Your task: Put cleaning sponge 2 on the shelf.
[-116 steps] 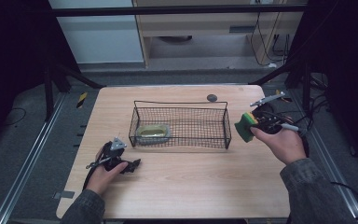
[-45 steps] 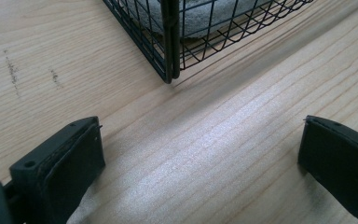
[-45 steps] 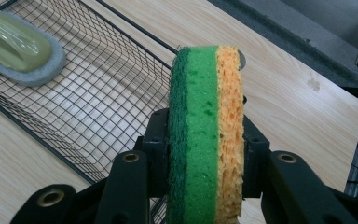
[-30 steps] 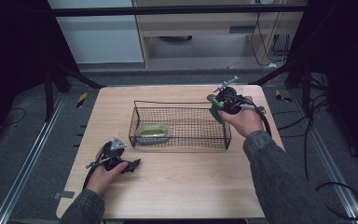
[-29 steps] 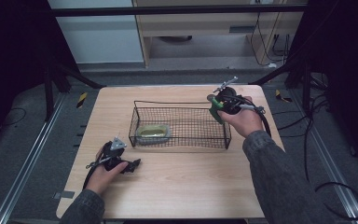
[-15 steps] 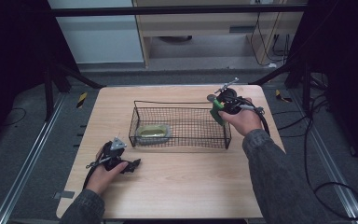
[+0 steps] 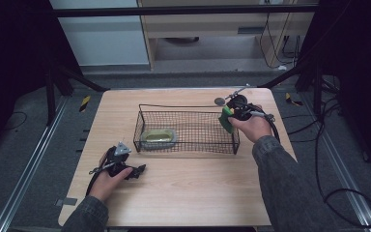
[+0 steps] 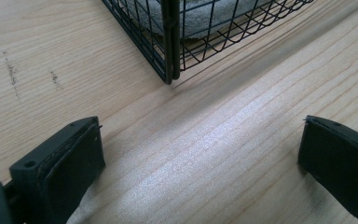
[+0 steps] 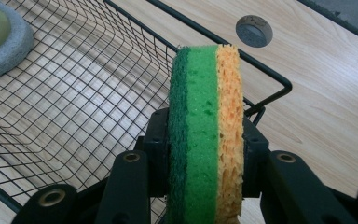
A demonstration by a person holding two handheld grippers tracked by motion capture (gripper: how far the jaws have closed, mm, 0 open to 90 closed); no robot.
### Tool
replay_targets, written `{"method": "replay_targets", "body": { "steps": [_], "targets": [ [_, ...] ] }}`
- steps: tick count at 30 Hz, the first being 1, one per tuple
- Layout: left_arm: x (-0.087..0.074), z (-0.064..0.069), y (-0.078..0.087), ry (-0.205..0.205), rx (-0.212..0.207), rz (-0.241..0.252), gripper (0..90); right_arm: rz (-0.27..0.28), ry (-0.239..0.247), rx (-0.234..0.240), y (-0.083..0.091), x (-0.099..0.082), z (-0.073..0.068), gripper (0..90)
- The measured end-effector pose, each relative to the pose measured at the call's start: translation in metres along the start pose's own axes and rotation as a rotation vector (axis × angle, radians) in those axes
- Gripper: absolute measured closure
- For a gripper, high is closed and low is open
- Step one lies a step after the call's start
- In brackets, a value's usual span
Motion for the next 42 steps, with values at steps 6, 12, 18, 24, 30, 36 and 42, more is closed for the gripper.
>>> {"method": "replay_targets", "body": {
  "steps": [6,12,18,24,30,36,42],
  "targets": [
    [0.000,0.000,0.000,0.003,-0.001,0.000,0.0,-0.008,-0.002,0.003,-0.007,-0.003,0.000,64.2],
    [0.000,0.000,0.000,0.003,-0.001,0.000,0.0,-0.020,0.003,-0.002,-0.013,-0.005,-0.002,64.3],
    [0.000,0.000,0.000,0.003,-0.002,0.000,0.0,-0.026,-0.001,-0.005,-0.017,-0.007,-0.001,64.1],
    [0.000,0.000,0.000,0.003,-0.002,0.000,0.0,-0.031,0.001,-0.008,-0.022,-0.008,-0.002,64.0],
    [0.000,0.000,0.000,0.002,-0.003,0.000,0.0,-0.044,0.010,-0.015,-0.026,-0.010,-0.003,63.8],
    [0.000,0.000,0.000,0.001,-0.002,-0.001,0.0,-0.051,0.011,-0.022,-0.029,-0.010,-0.004,62.9],
    [0.000,0.000,0.000,0.001,-0.002,-0.001,0.0,-0.057,0.020,-0.027,-0.031,-0.011,-0.005,61.5]
  ]
}}
Point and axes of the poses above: each handheld gripper's, and its own axes: y roughly backward along the jaws, x roughly out of its top, z roughly to its right, the point moved 3 cm from there along -y, roughly forward along the jaws, and after that the axes turned 5 degrees about -z, right-handed, at the moved point
